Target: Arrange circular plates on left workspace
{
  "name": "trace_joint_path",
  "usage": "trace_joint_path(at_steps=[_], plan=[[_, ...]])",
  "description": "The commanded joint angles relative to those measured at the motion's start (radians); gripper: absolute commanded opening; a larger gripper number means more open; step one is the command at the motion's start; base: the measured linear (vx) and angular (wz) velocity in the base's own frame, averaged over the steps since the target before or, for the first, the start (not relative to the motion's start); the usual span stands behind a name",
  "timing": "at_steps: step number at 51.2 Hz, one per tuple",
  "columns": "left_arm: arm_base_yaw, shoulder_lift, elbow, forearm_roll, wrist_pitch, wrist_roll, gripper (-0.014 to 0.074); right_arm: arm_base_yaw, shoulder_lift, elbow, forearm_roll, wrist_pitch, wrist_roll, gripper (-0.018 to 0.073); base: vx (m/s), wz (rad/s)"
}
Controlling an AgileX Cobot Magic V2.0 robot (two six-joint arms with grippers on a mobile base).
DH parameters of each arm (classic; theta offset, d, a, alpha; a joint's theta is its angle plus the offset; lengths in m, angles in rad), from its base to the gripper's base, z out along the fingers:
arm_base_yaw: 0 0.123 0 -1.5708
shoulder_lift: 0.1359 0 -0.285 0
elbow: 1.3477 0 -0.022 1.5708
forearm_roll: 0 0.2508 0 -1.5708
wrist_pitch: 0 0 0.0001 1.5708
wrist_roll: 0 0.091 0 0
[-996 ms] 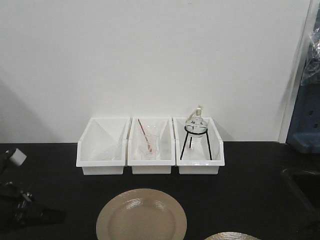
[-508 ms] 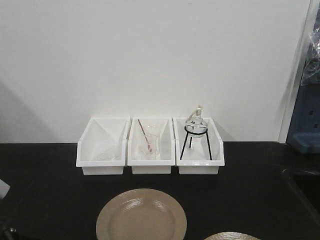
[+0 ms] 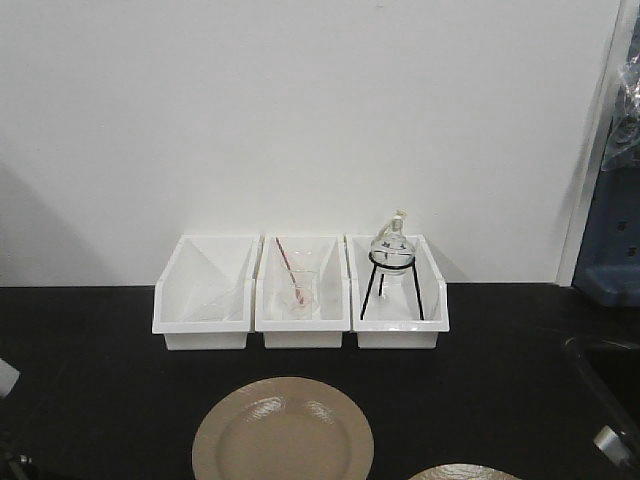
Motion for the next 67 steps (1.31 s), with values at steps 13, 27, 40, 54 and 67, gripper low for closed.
trace_joint_path(at_steps=[13,27,40,54,67], plan=[[0.005,-0.027,-0.024,-0.033,-0.027,0.003,-0.0001,0.001,-0.044,-0.025,0.050,0.061,-0.017,-0.0011,0.00,0.00],[0.005,-0.027,-0.024,-0.034,-0.034,0.003,-0.0001,-0.042,-0.217,-0.028,0.062,0.039,0.021,-0.0006,0.00,0.00],[0.005,-0.027,-0.024,-0.035,-0.038,0.001,-0.0001,-0.066,-0.349,-0.028,0.271,0.015,0.042,-0.0006,0.00,0.00],[0.005,-0.027,-0.024,-0.042,-0.042,0.000,-0.0001,0.155,-0.311,-0.033,0.614,-0.143,-0.038,-0.0005,0.00,0.00],[0.005,-0.027,-0.024,-0.042,-0.043,0.000,-0.0001,0.410,-0.150,-0.179,0.691,-0.257,-0.056,-0.0005,0.00,0.00]])
